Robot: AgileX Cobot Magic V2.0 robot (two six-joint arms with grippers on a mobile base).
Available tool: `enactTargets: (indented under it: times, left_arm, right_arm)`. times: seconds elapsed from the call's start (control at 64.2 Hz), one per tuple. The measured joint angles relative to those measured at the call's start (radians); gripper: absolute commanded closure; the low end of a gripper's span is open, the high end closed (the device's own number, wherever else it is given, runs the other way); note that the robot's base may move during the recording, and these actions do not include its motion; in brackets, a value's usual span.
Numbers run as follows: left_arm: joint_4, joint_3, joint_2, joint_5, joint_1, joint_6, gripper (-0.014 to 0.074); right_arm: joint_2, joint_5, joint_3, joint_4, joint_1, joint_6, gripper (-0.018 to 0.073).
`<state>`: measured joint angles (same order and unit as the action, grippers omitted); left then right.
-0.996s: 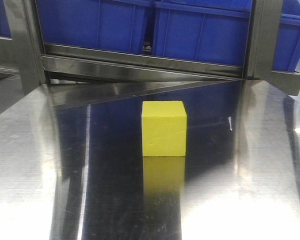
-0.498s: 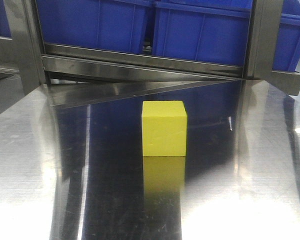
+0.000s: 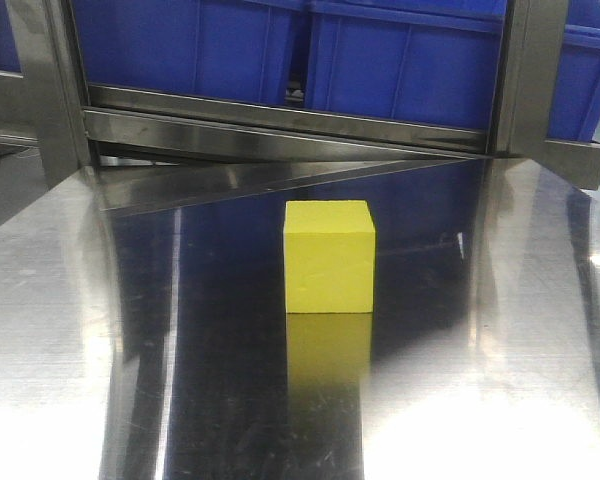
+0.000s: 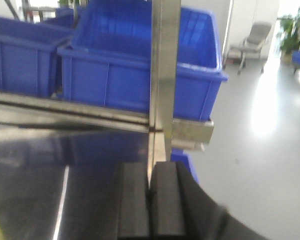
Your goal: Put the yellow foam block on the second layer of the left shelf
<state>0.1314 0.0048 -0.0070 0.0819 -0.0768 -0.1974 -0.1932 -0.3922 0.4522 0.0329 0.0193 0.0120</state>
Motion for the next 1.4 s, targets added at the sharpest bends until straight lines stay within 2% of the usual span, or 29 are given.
enactTargets:
  times: [0.156, 0.296, 0.42, 0.654, 0.794, 0.981, 1.183, 1.401]
  left_arm:
    - [0.000, 0.000, 0.000, 0.000, 0.000, 0.000, 0.0460]
    - [0.000, 0.000, 0.000, 0.000, 0.000, 0.000, 0.0460]
    - [0.000, 0.000, 0.000, 0.000, 0.000, 0.000, 0.0460]
    - [0.000, 0.000, 0.000, 0.000, 0.000, 0.000, 0.0460]
    - [0.000, 0.000, 0.000, 0.000, 0.000, 0.000, 0.0460]
    - [0.000, 0.000, 0.000, 0.000, 0.000, 0.000, 0.0460]
    - [0.000, 0.000, 0.000, 0.000, 0.000, 0.000, 0.0460]
    - [0.000, 0.000, 0.000, 0.000, 0.000, 0.000, 0.0460]
  right_arm:
    - [-0.226, -0.115, 0.143, 0.033, 0.015, 0.000, 0.0059]
    - [-0.422, -0.210, 0.267, 0.033, 0.092, 0.000, -0.0060]
    - [-0.588, -0.261, 0.365, 0.022, 0.183, 0.000, -0.0065]
    - [-0.886, -0.352, 0.593, 0.008, 0.424, -0.027, -0.0065]
    - [-1.058, -0.464, 0.745, 0.003, 0.521, -0.224, -0.0065]
    - [-1.278, -0.606, 0.930, -0.068, 0.639, -0.521, -0.0065]
    - [-1.421, -0.619, 1.026, -0.144, 0.723, -0.687, -0.0065]
    - [-1.509, -0.632, 1.039, -0.195, 0.746, -0.782, -0.0065]
